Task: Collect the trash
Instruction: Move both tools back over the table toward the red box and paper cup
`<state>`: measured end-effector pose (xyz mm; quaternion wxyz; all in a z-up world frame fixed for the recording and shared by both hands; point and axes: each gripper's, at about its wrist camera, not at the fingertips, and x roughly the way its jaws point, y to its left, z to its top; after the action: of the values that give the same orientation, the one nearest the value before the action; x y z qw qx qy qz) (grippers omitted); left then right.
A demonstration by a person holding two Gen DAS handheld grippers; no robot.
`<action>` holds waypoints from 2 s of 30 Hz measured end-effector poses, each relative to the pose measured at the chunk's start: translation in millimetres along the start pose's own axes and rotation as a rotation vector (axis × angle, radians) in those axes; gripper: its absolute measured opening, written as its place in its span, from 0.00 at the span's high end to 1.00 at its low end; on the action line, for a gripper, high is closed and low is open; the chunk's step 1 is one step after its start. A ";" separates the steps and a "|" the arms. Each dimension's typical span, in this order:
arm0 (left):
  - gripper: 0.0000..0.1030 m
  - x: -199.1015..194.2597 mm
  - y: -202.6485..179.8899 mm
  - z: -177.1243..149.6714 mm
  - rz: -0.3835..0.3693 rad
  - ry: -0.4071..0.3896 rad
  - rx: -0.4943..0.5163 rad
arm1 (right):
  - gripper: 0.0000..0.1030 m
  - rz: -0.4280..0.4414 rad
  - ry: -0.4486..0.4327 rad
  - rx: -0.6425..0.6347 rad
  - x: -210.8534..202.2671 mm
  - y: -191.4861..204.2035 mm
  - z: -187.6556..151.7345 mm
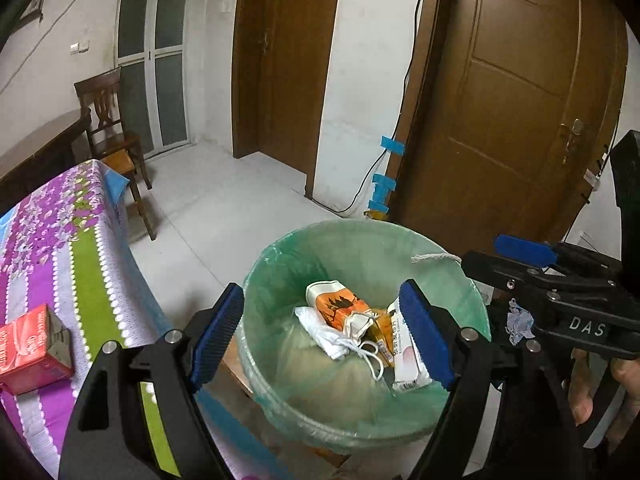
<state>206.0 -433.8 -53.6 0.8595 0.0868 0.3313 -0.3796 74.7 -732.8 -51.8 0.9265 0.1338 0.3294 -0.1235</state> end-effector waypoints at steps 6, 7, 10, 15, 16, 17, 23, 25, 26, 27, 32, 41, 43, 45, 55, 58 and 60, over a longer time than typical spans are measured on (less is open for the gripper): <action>0.26 -39.2 25.0 -14.0 0.020 -0.018 -0.022 | 0.32 0.080 -0.056 -0.034 -29.6 36.1 -8.9; 0.26 -47.4 31.4 -16.5 0.025 -0.024 -0.026 | 0.32 0.093 -0.058 -0.044 -31.9 42.8 -9.9; 0.26 -79.2 56.6 -24.6 0.051 -0.047 -0.046 | 0.31 0.158 -0.058 -0.093 -37.9 78.5 -13.8; 0.25 -142.6 123.0 -43.8 0.125 -0.078 -0.091 | 0.29 0.277 -0.035 -0.168 -39.0 142.6 -20.3; 0.25 -152.8 137.0 -46.7 0.143 -0.081 -0.105 | 0.29 0.302 -0.026 -0.186 -37.2 158.6 -22.4; 0.23 -163.2 152.1 -49.5 0.163 -0.085 -0.117 | 0.29 0.320 -0.015 -0.205 -34.6 175.3 -24.6; 0.23 -229.0 275.1 -76.8 0.340 -0.095 -0.286 | 0.29 0.442 0.045 -0.280 -22.7 258.9 -32.7; 0.23 -240.7 313.5 -87.7 0.389 -0.067 -0.343 | 0.29 0.487 0.065 -0.326 -18.8 294.8 -31.3; 0.23 -243.2 332.5 -93.6 0.402 -0.041 -0.368 | 0.29 0.508 0.079 -0.348 -15.0 313.2 -29.3; 0.23 -244.0 349.9 -99.1 0.414 -0.016 -0.388 | 0.29 0.528 0.095 -0.363 -9.2 328.2 -26.3; 0.23 -237.6 416.5 -117.8 0.422 0.074 -0.483 | 0.29 0.597 0.176 -0.444 18.1 412.7 -25.3; 0.23 -177.4 443.4 -97.6 0.168 0.219 -0.486 | 0.31 0.659 0.247 -0.444 64.5 493.1 -36.6; 0.23 -166.6 448.4 -93.5 0.140 0.220 -0.491 | 0.31 0.663 0.254 -0.432 73.9 500.6 -36.6; 0.23 -157.6 453.9 -88.0 0.067 0.205 -0.505 | 0.31 0.664 0.258 -0.414 81.1 502.7 -36.4; 0.22 -124.2 444.5 -90.5 -0.006 0.417 -0.393 | 0.31 0.641 0.287 -0.395 103.9 503.2 -42.7; 0.16 -154.4 450.6 -107.1 -0.023 0.396 -0.418 | 0.31 0.636 0.286 -0.411 106.1 505.1 -38.8; 0.12 -176.4 454.4 -121.6 -0.014 0.387 -0.430 | 0.31 0.635 0.287 -0.423 106.5 507.7 -37.5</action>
<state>380.5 36.5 -81.0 0.7765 -0.0288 0.5623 -0.2829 294.0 -261.4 -63.8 0.8702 0.0511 0.4159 0.2593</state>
